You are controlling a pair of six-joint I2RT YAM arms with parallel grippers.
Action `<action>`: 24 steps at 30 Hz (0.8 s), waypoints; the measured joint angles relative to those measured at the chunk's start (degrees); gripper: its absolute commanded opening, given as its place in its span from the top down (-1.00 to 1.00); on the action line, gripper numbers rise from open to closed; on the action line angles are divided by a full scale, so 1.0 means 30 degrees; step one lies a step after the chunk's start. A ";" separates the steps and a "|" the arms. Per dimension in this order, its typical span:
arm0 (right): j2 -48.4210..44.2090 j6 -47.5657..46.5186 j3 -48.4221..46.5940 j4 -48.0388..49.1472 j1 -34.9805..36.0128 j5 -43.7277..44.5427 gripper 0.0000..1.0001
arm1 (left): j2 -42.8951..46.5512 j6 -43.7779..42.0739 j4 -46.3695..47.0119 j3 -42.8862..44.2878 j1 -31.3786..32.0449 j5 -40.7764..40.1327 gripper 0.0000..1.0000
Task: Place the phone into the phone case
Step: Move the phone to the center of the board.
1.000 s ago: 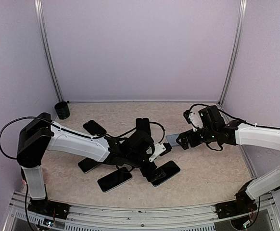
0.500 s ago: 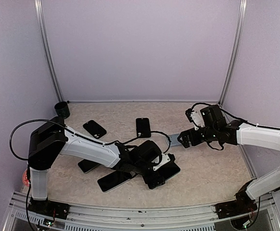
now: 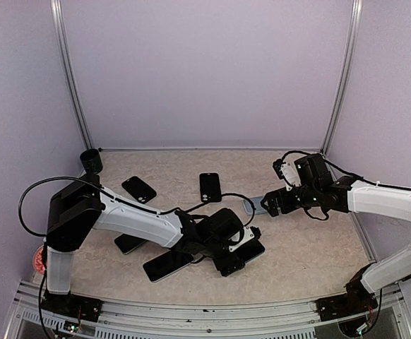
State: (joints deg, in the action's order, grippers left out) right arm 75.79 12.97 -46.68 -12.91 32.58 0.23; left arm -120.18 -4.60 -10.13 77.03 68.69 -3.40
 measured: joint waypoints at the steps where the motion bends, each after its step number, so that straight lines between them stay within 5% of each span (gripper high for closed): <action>1: 0.0000 0.0007 0.0007 0.0000 -0.0015 0.0000 -0.99 | -0.0007 0.0000 -0.0007 0.0007 0.0015 0.0036 -0.60; 13: -0.0007 0.0488 0.0641 0.0087 -0.0044 -0.0007 -0.99 | -0.0058 -0.0015 0.0029 0.0087 0.0044 0.0007 -0.50; 24: -0.0015 0.1129 0.1290 0.0197 -0.0044 -0.0765 -0.99 | -0.0080 -0.0058 0.0007 0.0080 0.0044 -0.0036 -0.61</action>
State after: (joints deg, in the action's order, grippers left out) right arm 75.75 16.36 -42.81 -12.32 32.45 -2.07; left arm -120.42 -4.78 -10.11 77.28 68.82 -3.51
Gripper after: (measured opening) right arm 0.996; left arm 0.813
